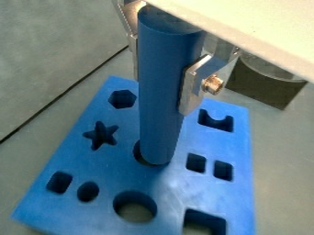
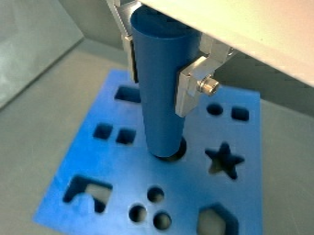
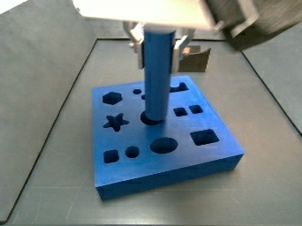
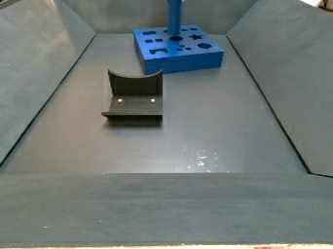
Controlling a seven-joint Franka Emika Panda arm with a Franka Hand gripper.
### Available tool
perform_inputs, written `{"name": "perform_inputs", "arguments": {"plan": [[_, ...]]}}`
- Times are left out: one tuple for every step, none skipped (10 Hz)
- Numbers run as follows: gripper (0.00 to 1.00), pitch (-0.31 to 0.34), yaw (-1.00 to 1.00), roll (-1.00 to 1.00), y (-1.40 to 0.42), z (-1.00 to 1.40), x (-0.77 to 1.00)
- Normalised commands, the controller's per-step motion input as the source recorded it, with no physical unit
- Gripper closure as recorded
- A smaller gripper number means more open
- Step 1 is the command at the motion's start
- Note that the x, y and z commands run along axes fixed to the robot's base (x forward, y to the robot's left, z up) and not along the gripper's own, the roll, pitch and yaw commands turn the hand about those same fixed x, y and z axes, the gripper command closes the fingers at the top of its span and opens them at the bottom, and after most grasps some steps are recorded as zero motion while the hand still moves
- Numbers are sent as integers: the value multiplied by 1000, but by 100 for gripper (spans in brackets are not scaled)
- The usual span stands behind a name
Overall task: Pick up the round object. Move up. Move to above the board. Insert the round object.
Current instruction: Insert the round object.
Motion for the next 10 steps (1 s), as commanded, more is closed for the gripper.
{"name": "perform_inputs", "arguments": {"plan": [[100,0,0,0,0,-49,0],[100,40,-17,440,-323,-363,11],[100,71,-40,354,-254,-231,0],[100,40,-37,226,-117,-11,-100],[100,0,0,0,0,-29,3],[100,403,-409,-343,277,-566,423],[100,311,-540,-397,189,-531,266],[100,0,-3,-49,0,0,0],[100,-86,0,211,0,-226,-97],[100,-197,-17,186,-83,-1000,-66]]}}
